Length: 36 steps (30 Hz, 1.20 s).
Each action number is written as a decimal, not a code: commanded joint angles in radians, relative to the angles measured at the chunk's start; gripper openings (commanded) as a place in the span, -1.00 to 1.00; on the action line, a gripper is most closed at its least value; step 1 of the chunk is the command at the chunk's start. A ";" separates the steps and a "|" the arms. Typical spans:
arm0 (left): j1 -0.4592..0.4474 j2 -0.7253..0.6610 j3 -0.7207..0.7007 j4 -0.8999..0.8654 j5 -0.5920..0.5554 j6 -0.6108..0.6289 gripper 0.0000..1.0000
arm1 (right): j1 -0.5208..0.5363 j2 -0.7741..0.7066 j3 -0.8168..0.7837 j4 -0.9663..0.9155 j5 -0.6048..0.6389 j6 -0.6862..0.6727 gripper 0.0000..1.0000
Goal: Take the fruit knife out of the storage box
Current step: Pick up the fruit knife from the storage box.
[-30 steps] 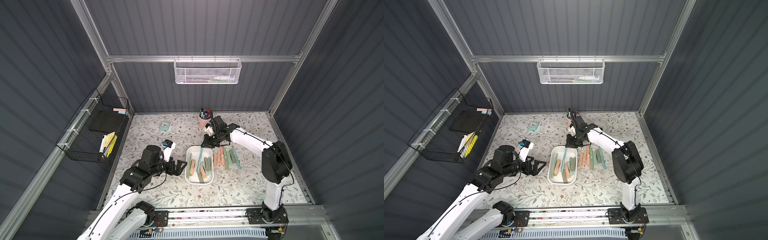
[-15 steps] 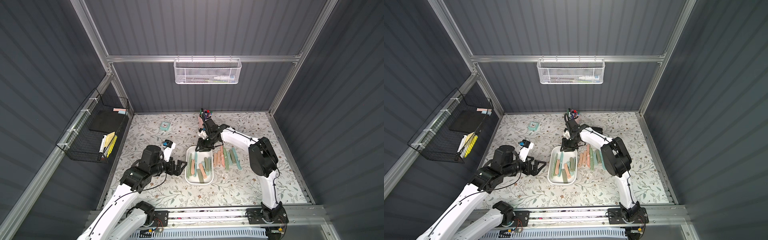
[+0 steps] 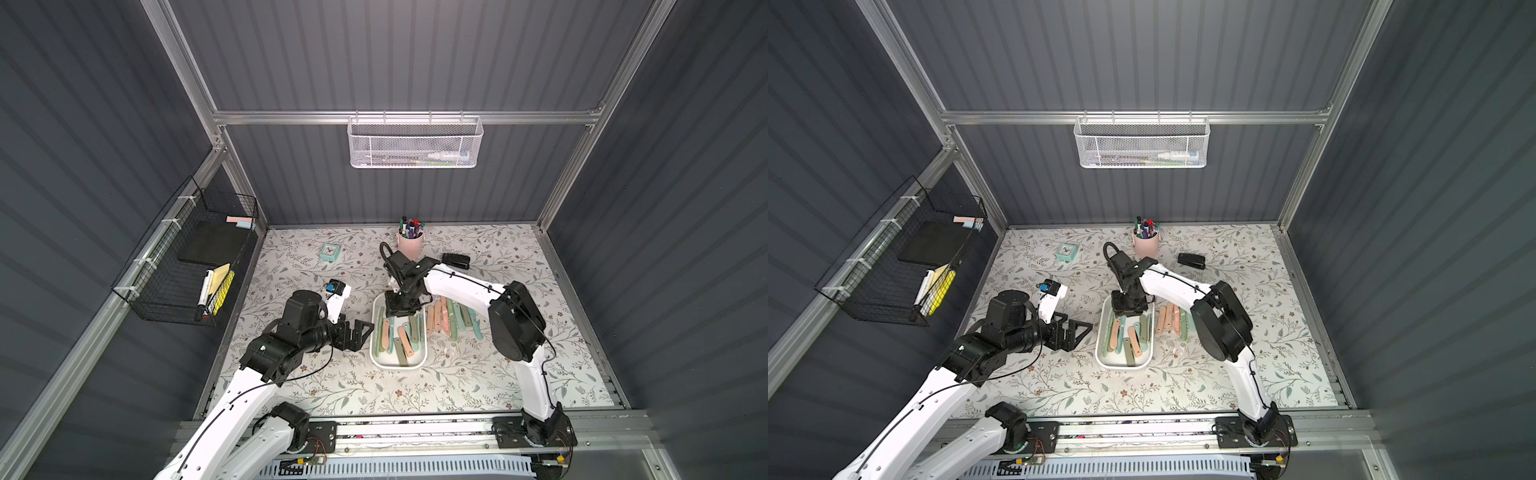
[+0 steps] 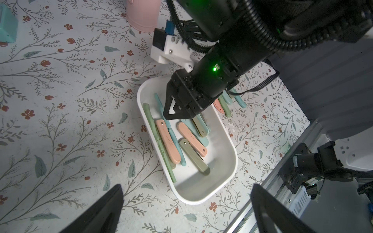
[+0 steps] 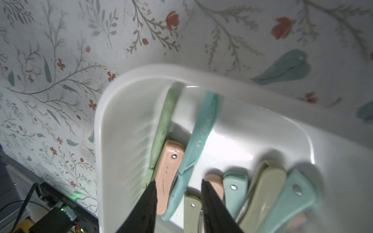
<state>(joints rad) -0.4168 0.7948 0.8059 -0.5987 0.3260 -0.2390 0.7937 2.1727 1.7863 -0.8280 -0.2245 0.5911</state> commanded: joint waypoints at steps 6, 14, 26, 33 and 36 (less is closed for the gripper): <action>0.004 -0.021 0.000 0.003 -0.013 0.018 0.99 | 0.004 0.137 0.146 -0.194 0.183 0.021 -0.21; 0.004 -0.013 0.004 0.004 -0.013 0.020 0.99 | 0.007 0.177 0.171 -0.189 0.165 0.006 -0.21; 0.004 -0.014 0.001 0.002 -0.018 0.020 0.99 | 0.009 0.186 0.161 -0.160 0.125 0.021 -0.54; 0.005 -0.015 0.001 0.002 -0.021 0.019 0.99 | 0.007 0.085 0.087 -0.081 0.168 0.060 -0.70; 0.004 -0.014 0.002 0.002 -0.018 0.019 0.99 | 0.002 0.015 0.023 -0.006 0.170 0.070 -0.76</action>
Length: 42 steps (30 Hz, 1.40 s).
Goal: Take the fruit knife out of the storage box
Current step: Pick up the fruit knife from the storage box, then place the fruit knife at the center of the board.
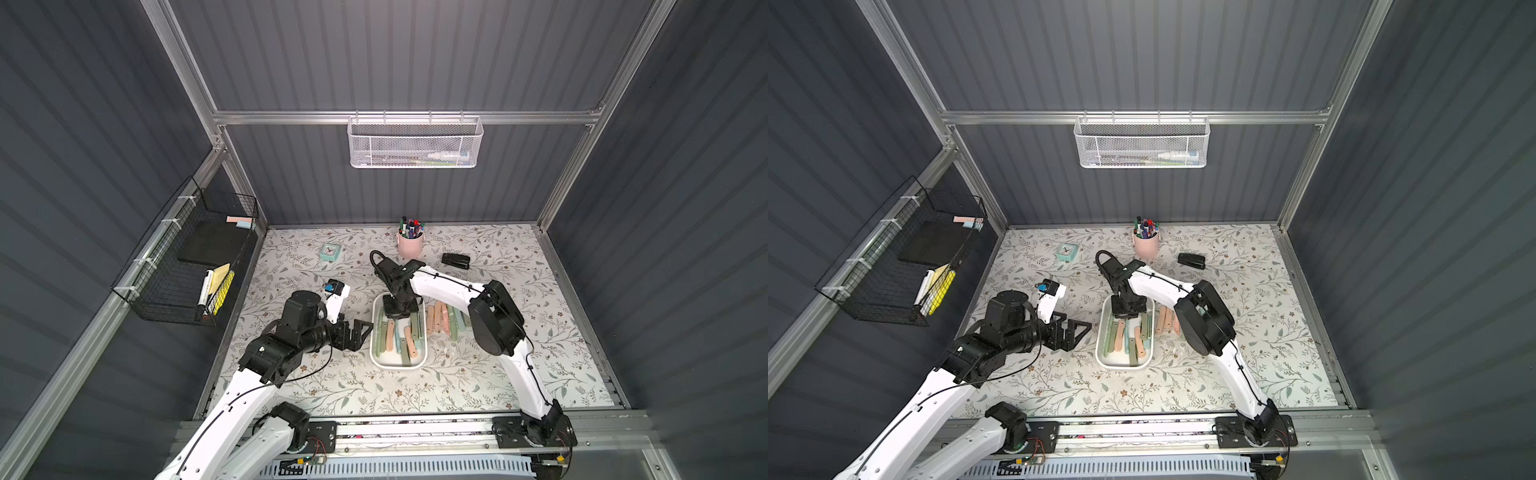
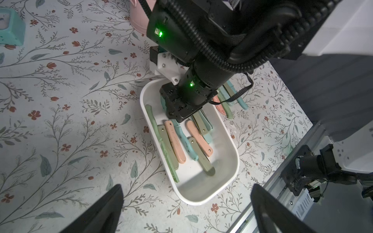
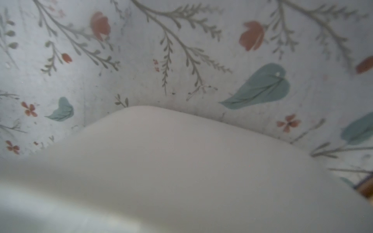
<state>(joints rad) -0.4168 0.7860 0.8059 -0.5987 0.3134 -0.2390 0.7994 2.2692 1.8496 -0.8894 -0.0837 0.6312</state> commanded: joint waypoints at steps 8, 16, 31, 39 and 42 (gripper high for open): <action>0.005 -0.004 -0.001 0.006 0.008 0.019 0.99 | -0.016 -0.182 -0.088 0.108 0.021 0.035 -0.78; 0.004 0.022 -0.012 0.060 0.232 0.021 0.99 | -0.090 -0.314 -0.216 0.256 -0.183 -0.055 -0.79; 0.006 -0.006 -0.088 0.188 0.118 -0.069 0.99 | -0.563 -0.585 -0.570 0.133 -0.455 -0.385 -0.85; 0.005 -0.061 -0.125 0.241 0.050 -0.069 0.99 | -0.717 -0.537 -0.612 0.086 -0.462 -0.511 -0.86; 0.006 0.001 -0.092 0.261 0.118 -0.054 0.99 | -0.740 -0.493 -0.594 0.060 -0.418 -0.563 -0.86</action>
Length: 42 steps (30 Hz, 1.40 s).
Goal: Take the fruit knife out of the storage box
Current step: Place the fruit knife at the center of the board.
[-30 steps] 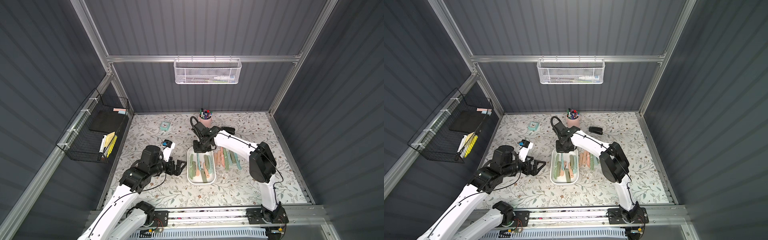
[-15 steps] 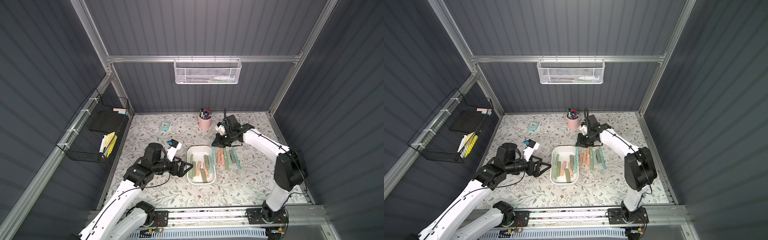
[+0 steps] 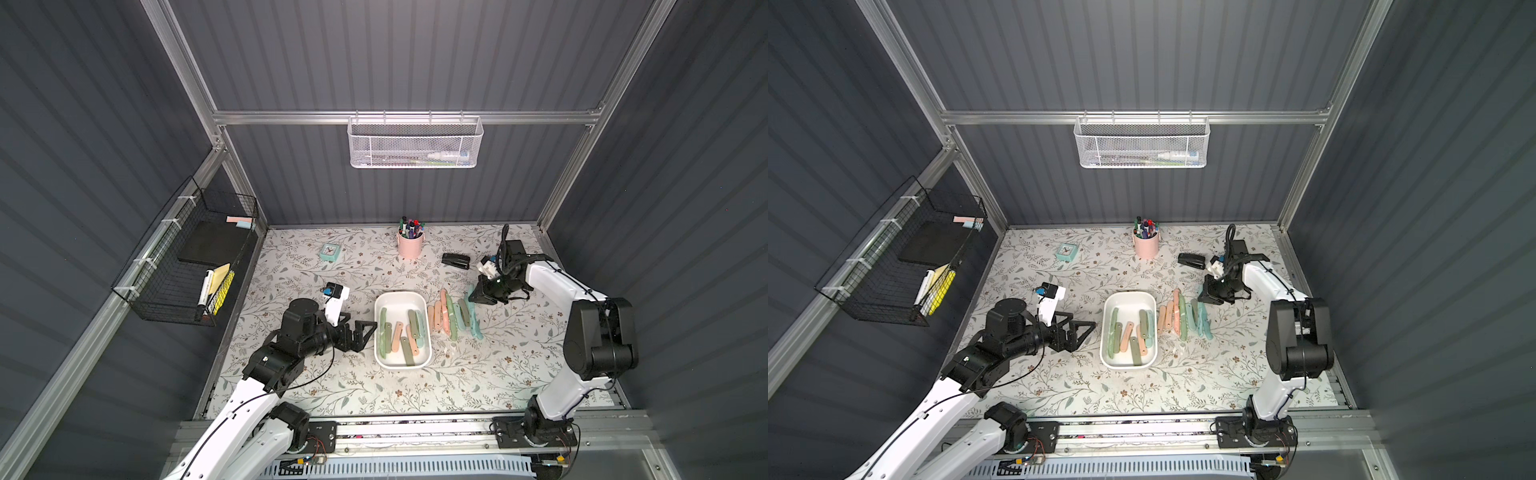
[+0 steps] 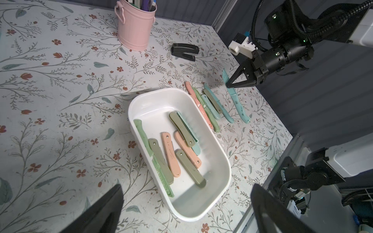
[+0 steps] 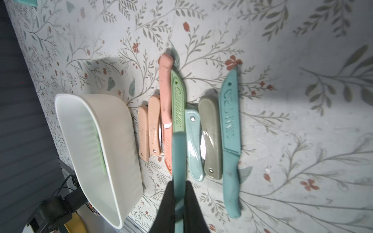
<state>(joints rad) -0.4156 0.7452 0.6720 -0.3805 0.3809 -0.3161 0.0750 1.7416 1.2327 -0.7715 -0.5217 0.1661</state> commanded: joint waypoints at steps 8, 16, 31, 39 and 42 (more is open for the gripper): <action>0.005 0.139 0.084 0.063 0.086 0.039 0.99 | -0.038 0.135 0.091 -0.090 0.155 -0.126 -0.86; 0.005 0.120 0.085 0.009 0.045 0.055 0.99 | -0.036 0.227 0.159 -0.097 0.239 -0.125 -0.86; 0.005 0.105 0.090 -0.022 0.011 0.063 0.99 | -0.004 0.283 0.155 -0.040 0.180 -0.075 -0.81; 0.005 0.100 0.090 -0.023 0.010 0.064 0.99 | 0.006 0.281 0.144 -0.038 0.194 -0.063 -0.66; 0.005 0.100 0.090 -0.023 0.010 0.064 0.99 | 0.005 0.267 0.137 -0.041 0.235 -0.056 -0.54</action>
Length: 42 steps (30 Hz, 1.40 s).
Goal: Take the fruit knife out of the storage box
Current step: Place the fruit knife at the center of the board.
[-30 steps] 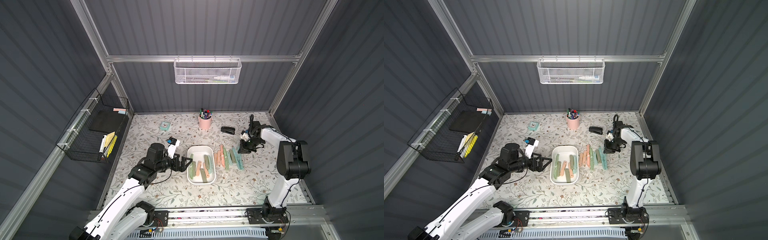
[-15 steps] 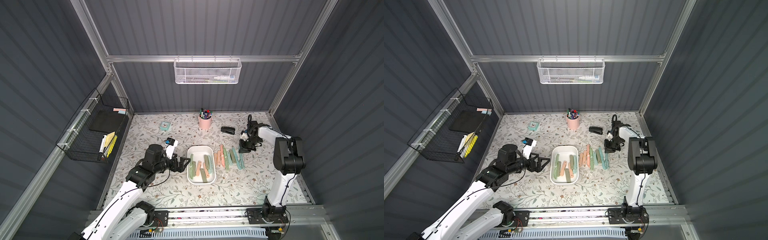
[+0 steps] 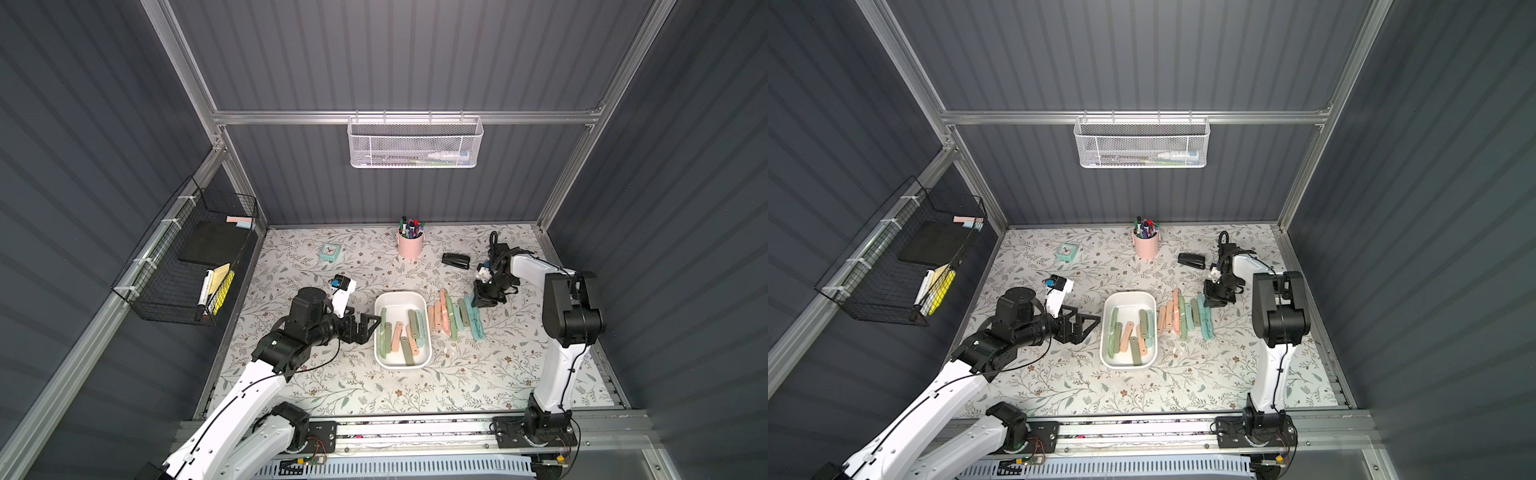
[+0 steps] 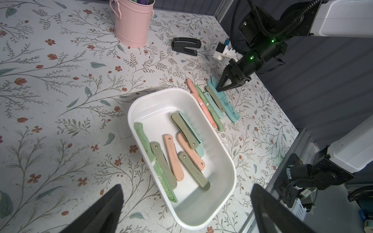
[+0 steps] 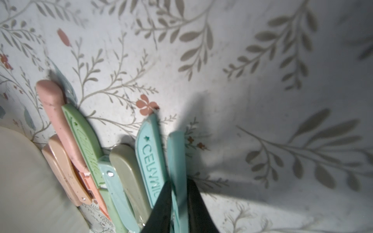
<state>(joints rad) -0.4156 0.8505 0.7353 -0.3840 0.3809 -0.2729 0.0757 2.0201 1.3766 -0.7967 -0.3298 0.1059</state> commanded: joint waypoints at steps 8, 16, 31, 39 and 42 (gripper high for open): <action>0.005 -0.005 0.027 -0.019 0.012 0.021 0.99 | 0.004 -0.056 -0.016 -0.035 0.059 0.020 -0.47; 0.005 -0.005 0.031 -0.023 0.021 0.026 0.99 | 0.026 -0.228 -0.084 0.015 0.062 0.092 -0.33; 0.005 -0.077 0.002 -0.012 -0.239 -0.024 0.99 | 0.510 -0.482 -0.153 0.171 0.146 0.288 -0.10; 0.005 -0.107 -0.014 -0.018 -0.255 -0.027 0.99 | 0.711 -0.257 0.018 0.054 0.212 0.365 -0.06; 0.005 -0.097 -0.010 -0.024 -0.223 -0.026 0.99 | 0.741 -0.175 0.075 0.027 0.215 0.418 -0.06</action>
<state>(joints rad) -0.4156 0.7490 0.7311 -0.3943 0.1455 -0.2893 0.8021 1.7996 1.4021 -0.7033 -0.1490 0.4511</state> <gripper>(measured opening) 0.995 0.471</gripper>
